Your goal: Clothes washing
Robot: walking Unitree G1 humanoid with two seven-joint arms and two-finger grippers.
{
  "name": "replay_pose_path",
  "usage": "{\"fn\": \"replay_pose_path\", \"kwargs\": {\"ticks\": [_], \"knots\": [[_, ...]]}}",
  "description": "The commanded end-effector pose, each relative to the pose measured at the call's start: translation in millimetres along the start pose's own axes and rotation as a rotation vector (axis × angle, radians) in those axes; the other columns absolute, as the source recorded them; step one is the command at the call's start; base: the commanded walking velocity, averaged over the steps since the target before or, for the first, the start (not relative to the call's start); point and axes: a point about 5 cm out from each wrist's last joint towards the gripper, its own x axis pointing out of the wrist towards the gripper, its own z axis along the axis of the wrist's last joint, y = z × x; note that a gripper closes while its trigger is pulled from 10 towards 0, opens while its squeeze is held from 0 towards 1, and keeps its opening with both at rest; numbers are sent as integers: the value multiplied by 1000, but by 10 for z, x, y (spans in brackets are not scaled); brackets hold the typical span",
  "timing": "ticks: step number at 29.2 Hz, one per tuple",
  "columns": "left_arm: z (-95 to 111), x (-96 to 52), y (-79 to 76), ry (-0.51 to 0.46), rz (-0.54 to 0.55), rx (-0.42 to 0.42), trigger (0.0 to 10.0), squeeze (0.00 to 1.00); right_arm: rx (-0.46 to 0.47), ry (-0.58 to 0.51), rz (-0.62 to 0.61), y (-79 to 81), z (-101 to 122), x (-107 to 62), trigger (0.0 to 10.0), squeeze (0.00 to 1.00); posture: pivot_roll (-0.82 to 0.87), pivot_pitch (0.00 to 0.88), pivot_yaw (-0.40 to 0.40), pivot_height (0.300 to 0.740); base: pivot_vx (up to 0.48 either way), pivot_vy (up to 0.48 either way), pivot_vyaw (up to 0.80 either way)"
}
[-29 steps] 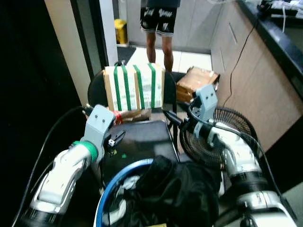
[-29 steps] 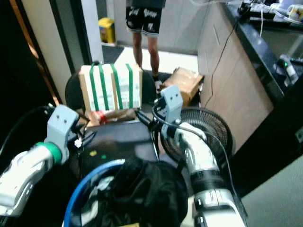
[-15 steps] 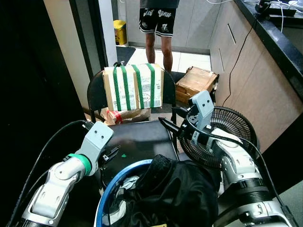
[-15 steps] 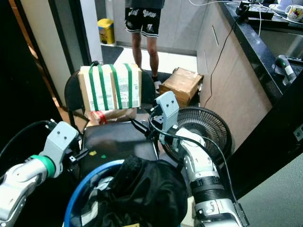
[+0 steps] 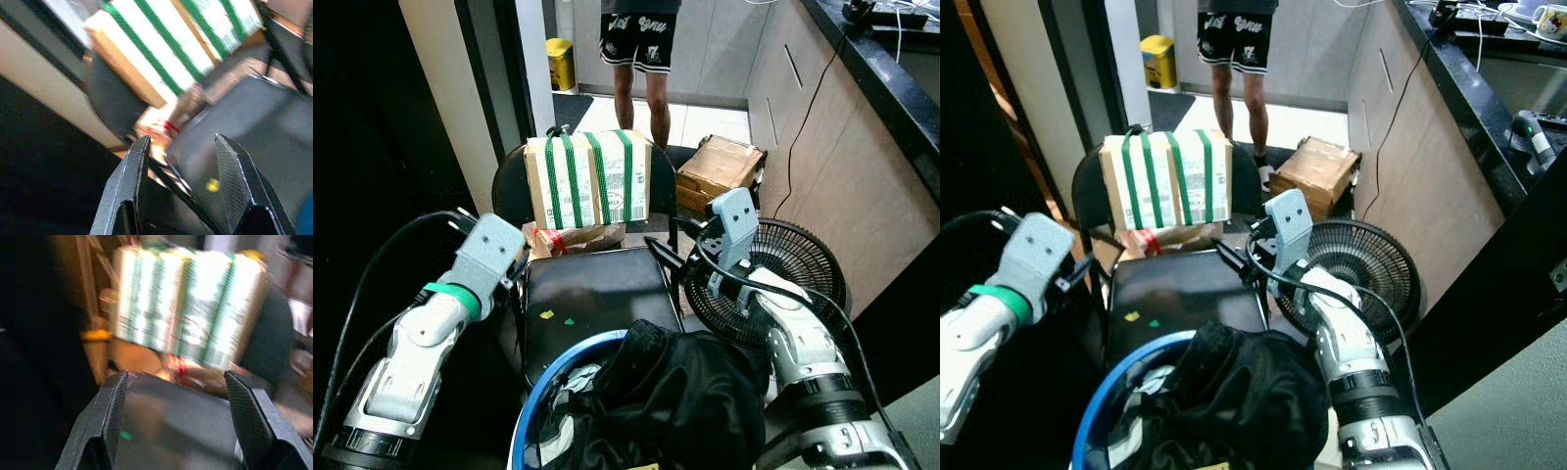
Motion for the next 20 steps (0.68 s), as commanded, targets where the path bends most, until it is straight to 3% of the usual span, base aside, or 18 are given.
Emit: {"fn": "replay_pose_path", "kwargs": {"ticks": [1,3,4,5,11,13,17,20], "knots": [[-82,-19,-102,41,-56,-16,10000,0,14,55,-19,1,-106,50,10000,0,113,73,49,740,0,0,0],[-84,-24,-127,45,-69,-28,10000,0,34,65,-21,6,-126,74,10000,0,113,73,49,740,0,0,0],[-83,-30,-169,46,-86,-41,10000,0,82,67,-46,-6,-131,135,10000,1000,113,85,48,740,0,0,0],[-84,-34,-200,46,-99,-45,10000,0,119,67,-64,-9,-127,189,10000,1000,113,85,48,740,0,0,0],[-89,-58,-230,43,-97,-33,10000,0,148,14,-58,54,-1,349,10000,1000,119,108,42,740,0,0,0],[-89,-82,-217,46,-86,-33,10000,0,241,-66,58,194,138,443,10000,1000,125,120,37,740,0,0,0],[-74,-113,-210,43,-85,-37,10000,0,225,-73,250,419,152,458,10000,1000,131,128,30,740,0,0,0],[-79,-126,-230,50,-99,-38,10000,0,219,-22,245,443,44,444,10000,1000,131,128,30,740,0,0,0]]}}
